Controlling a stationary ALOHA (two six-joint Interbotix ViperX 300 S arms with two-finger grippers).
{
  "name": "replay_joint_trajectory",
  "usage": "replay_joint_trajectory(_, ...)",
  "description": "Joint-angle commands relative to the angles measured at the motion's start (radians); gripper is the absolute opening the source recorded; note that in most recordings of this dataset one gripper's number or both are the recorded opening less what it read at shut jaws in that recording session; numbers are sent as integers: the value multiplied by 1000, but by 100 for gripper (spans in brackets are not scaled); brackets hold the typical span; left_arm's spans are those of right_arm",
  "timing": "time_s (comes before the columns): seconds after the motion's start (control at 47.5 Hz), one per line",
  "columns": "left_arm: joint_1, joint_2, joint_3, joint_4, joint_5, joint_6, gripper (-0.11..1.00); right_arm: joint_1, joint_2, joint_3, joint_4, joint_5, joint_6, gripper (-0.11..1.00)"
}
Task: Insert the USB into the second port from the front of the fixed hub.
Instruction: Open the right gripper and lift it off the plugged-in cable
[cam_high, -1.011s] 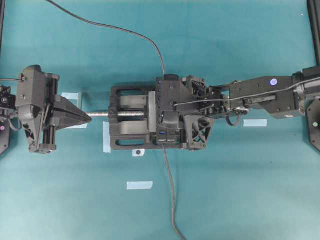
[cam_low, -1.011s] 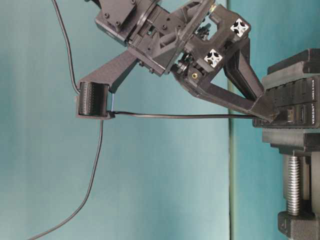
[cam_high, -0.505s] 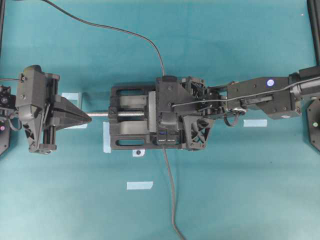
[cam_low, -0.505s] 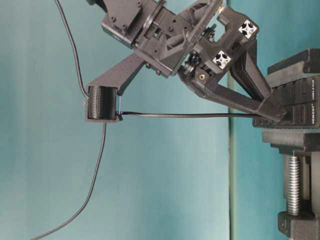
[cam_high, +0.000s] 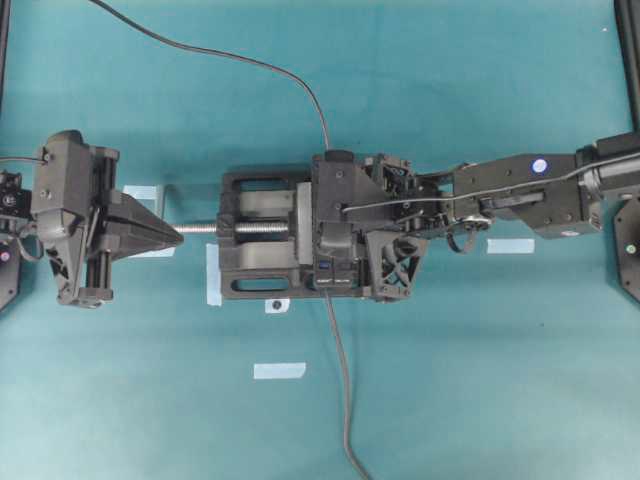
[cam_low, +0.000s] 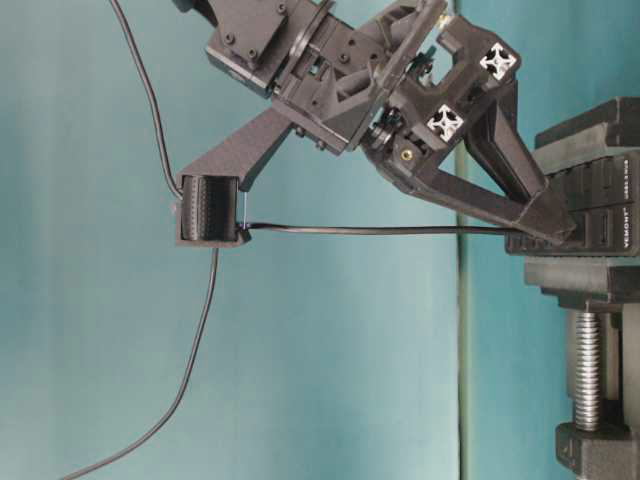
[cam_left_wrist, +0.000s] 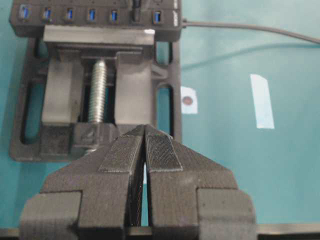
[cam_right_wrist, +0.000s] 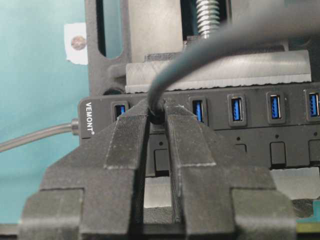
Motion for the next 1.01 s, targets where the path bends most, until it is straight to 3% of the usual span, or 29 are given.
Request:
replay_joint_trajectory(0.0, -2, -2, -20, 2, -9, 0, 0, 12, 3, 2, 2, 5, 12, 6)
replay_joint_trajectory(0.253, -2, -2, -17, 2, -8, 0, 0, 12, -2, -2, 2, -5, 14, 8)
replay_joint_trajectory(0.421, -2, -2, -17, 2, -8, 0, 0, 12, -8, -3, 2, -41, 11, 15)
replay_joint_trajectory(0.568, -2, -2, -17, 2, -8, 0, 0, 12, -11, -3, 2, -49, 12, 35)
replay_joint_trajectory(0.716, -2, -2, -17, 2, -9, 0, 0, 12, -14, -3, 2, -46, 14, 70)
replay_joint_trajectory(0.779, -2, -2, -17, 2, -8, -2, 0, 12, -15, -3, 2, -41, 14, 80)
replay_joint_trajectory(0.989, -2, -2, -17, 3, -9, -2, 0, 12, -21, -3, 0, -32, 14, 84)
